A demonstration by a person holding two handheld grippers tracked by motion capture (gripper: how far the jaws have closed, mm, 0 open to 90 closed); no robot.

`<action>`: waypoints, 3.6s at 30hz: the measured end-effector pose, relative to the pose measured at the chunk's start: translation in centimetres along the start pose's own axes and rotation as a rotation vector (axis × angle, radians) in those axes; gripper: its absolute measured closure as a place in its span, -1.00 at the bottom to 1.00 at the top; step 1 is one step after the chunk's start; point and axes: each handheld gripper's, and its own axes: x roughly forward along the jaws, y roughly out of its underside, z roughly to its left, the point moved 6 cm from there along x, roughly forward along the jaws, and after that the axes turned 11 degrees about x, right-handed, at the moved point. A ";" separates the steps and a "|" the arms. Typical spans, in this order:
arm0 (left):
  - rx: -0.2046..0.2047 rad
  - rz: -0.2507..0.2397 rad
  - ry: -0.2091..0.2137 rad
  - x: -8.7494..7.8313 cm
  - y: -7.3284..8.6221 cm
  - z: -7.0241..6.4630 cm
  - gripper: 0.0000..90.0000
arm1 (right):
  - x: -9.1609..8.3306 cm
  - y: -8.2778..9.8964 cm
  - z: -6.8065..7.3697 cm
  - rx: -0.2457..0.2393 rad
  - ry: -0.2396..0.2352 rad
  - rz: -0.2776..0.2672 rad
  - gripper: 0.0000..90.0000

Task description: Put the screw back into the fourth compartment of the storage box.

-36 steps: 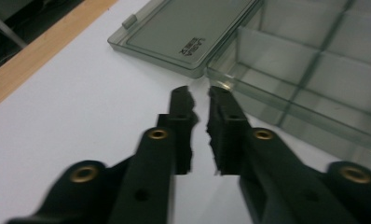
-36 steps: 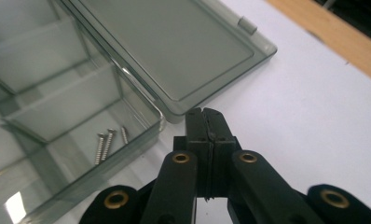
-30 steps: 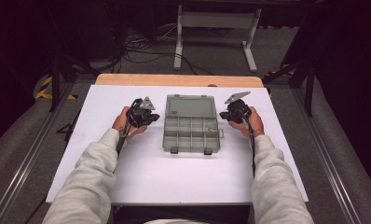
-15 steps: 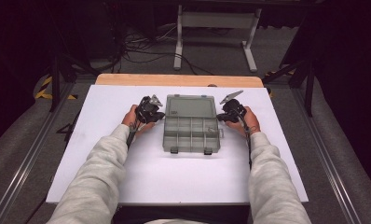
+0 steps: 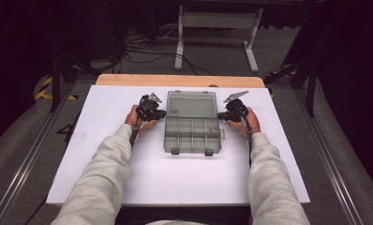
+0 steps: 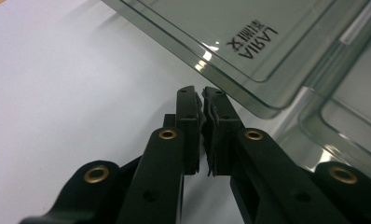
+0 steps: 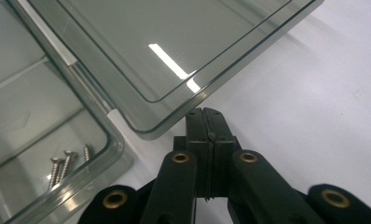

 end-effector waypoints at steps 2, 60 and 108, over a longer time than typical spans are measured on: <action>-0.015 0.001 -0.016 0.3 -0.3 0.3 0.96 | 0.1 0.0 -0.2 0.016 -0.006 -0.019 1.00; -0.154 -0.141 -0.072 -0.8 -4.5 3.0 0.93 | -0.9 -3.0 -0.3 0.089 -0.003 -0.224 1.00; -0.048 -0.175 -0.119 -3.3 -7.5 2.2 0.87 | -4.1 -4.2 0.4 0.069 0.000 -0.271 0.97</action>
